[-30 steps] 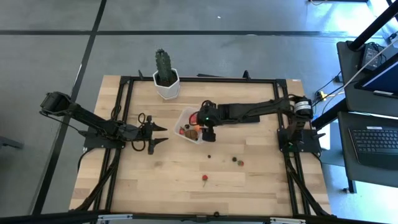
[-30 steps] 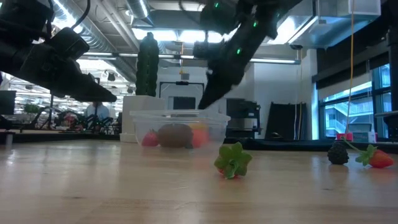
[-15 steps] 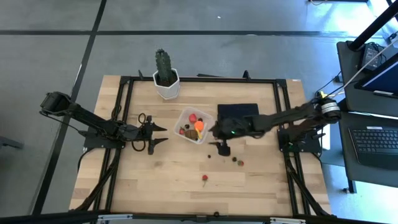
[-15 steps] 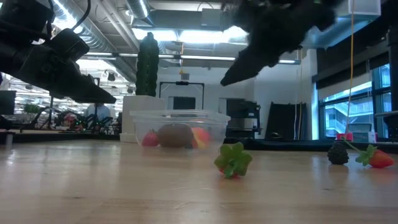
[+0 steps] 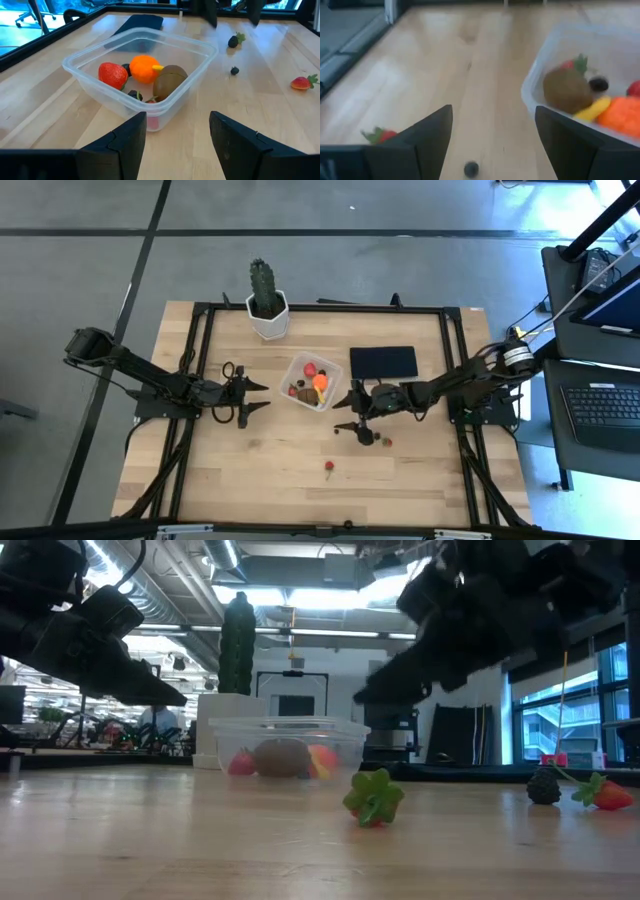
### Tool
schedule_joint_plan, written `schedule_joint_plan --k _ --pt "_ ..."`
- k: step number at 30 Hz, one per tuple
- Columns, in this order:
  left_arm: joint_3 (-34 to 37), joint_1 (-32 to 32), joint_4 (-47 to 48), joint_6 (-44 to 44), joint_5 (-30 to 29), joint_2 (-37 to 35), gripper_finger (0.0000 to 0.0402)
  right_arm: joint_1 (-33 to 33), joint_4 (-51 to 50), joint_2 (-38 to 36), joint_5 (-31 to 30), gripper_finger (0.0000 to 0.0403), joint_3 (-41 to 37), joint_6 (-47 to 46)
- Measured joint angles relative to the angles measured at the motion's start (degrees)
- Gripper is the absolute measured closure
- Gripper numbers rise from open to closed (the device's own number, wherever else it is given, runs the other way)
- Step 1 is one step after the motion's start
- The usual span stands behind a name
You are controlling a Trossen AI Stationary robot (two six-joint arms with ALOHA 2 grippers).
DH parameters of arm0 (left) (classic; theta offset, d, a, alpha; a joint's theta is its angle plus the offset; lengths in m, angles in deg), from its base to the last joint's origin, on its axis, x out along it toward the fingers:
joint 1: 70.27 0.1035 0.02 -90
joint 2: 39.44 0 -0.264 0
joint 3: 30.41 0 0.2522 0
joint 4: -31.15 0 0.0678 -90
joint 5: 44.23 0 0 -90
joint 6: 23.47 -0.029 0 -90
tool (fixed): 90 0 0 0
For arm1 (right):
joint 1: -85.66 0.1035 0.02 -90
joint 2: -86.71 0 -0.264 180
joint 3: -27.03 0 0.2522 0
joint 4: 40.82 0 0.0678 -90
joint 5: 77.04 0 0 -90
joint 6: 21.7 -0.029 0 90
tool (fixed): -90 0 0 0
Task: Pick and placing Produce into tupperware
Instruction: Put the blueberry into the transparent container
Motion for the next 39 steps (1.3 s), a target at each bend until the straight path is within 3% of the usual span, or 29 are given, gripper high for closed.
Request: schedule_joint_plan --k 18,25,39 --pt "0.00 -0.02 0.34 -0.17 -0.02 0.00 0.0193 2.62 -0.02 15.97 -0.30 0.0118 4.48 1.56" --pt "-0.02 -0.02 0.40 -0.17 -0.02 0.00 0.0193 2.73 -3.43 16.22 -2.57 0.0125 4.83 0.47" --pt "-0.02 -0.02 0.43 -0.13 -0.02 0.00 0.0193 3.05 -6.44 15.67 -1.13 0.0195 4.78 -0.17"
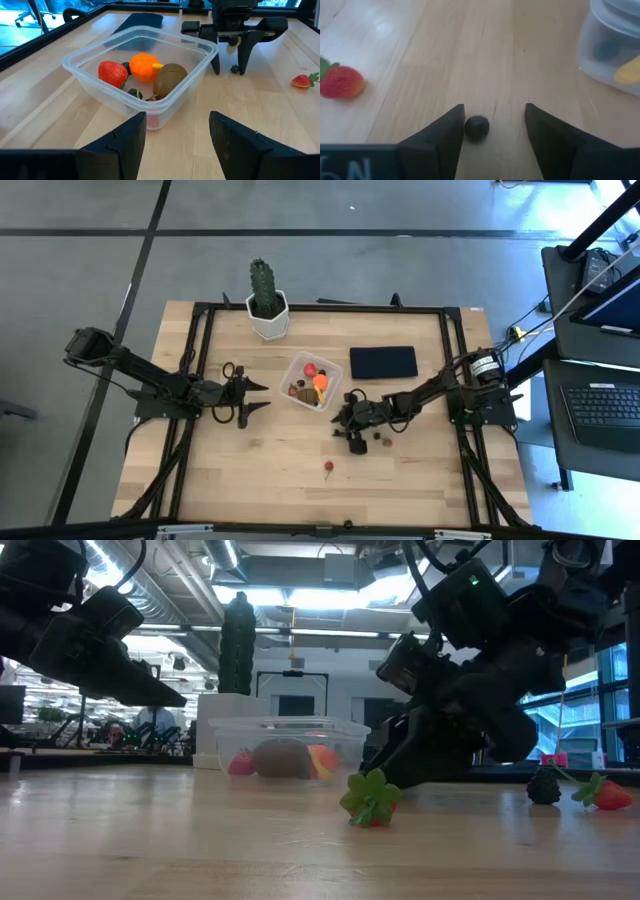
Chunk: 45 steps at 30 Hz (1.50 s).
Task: Pick and placing Produce into tupperware
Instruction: Put the blueberry into the transparent container
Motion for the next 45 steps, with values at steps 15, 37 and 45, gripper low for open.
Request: schedule_joint_plan --k 15,37,45 --pt "0.02 0.00 0.00 0.37 0.00 0.00 0.0193 0.64 -4.46 -2.25 -1.19 0.0211 -0.26 0.15" --pt "0.01 0.00 -0.02 0.39 0.00 0.00 0.0193 0.58 -1.48 -2.17 -1.93 0.0322 -0.45 0.21" --pt "0.02 0.00 0.00 0.39 0.00 0.00 0.0193 -0.26 2.06 -2.06 -1.49 0.0346 -0.55 0.42"
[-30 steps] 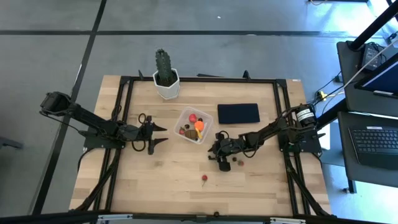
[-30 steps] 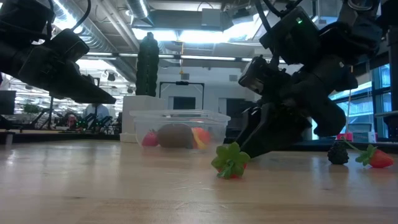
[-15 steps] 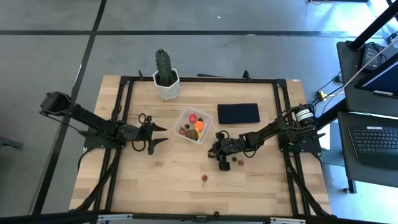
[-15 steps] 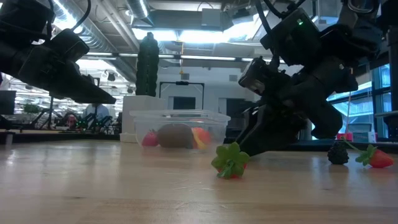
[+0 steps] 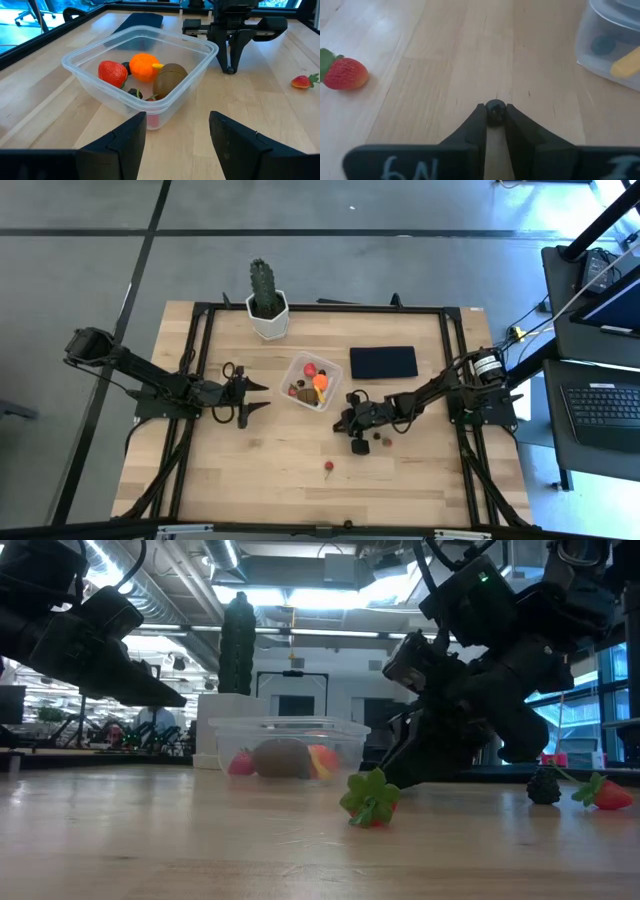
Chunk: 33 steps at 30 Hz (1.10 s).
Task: Pick and placing Produce into tupperware
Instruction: Put the blueberry into the transparent container
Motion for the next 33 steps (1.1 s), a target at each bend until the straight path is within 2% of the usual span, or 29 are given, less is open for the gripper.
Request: schedule_joint_plan --k 8,12,16,20,23,29,33 --pt "0.00 -0.01 0.00 0.00 0.01 -0.02 0.0193 -4.66 1.00 -6.54 -0.14 0.0346 1.97 2.25" --pt "-0.01 0.00 0.02 0.00 0.00 -0.02 0.0193 -7.12 -0.77 -10.69 -0.25 0.0346 5.61 5.60" --pt "-0.01 0.00 0.22 0.00 0.00 -0.02 0.0193 -9.67 -15.48 -11.43 -0.88 0.0346 14.03 9.67" --pt "0.00 0.00 0.33 0.00 0.02 -0.02 0.0193 -12.22 -34.30 -9.49 -3.07 0.0346 24.53 9.40" --pt "-0.01 0.00 0.44 0.00 0.01 -0.02 0.0193 -14.15 -44.78 -7.05 -3.40 0.0346 30.95 8.55" --pt "-0.01 0.00 0.68 0.00 0.02 -0.02 0.0193 -17.14 -59.32 -3.10 -3.16 0.0346 39.44 6.75" --pt "-0.02 0.00 0.87 0.02 0.02 -0.02 0.0193 -18.33 -60.40 -0.59 -3.02 0.0346 40.46 7.03"
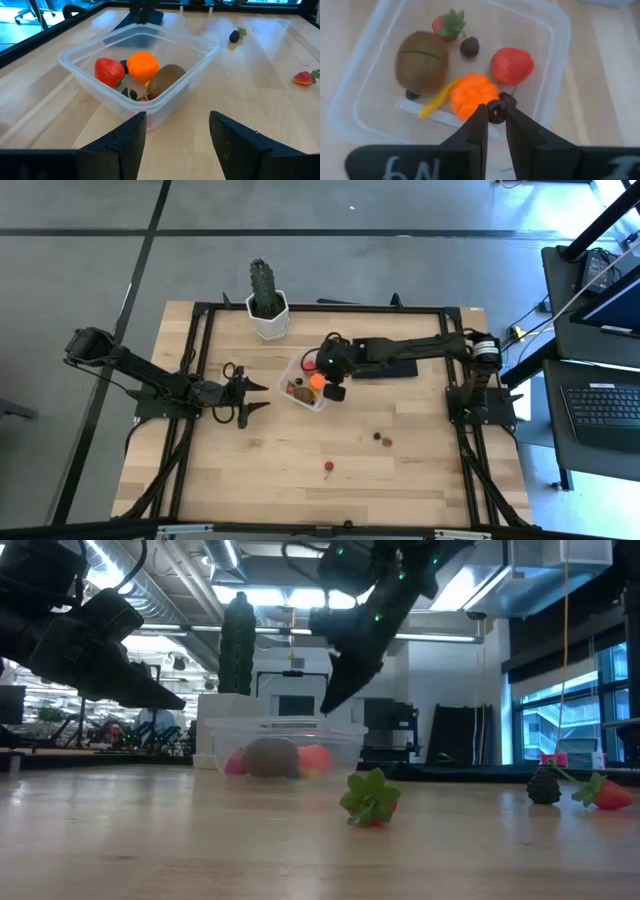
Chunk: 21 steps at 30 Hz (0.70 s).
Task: Pick and placing Produce into tupperware
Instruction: Put the blueberry into the transparent container
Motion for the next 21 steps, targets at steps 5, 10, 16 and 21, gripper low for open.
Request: schedule_joint_plan --k 5,10,16,21 --pt "0.00 -0.02 0.05 0.00 0.00 0.00 0.0193 -0.34 -0.78 3.49 0.16 0.0346 0.04 -0.15" --pt "0.02 -0.02 0.05 0.00 0.00 0.00 0.0193 -0.36 -0.45 4.83 0.16 0.0347 0.04 0.00" --pt "0.02 -0.02 0.03 0.00 0.00 0.00 0.0193 -0.36 -0.43 4.85 0.09 0.0326 0.04 0.23" --pt "0.02 -0.02 0.03 0.00 0.00 0.00 0.0193 -0.36 -0.59 4.83 0.07 0.0304 0.04 0.25"
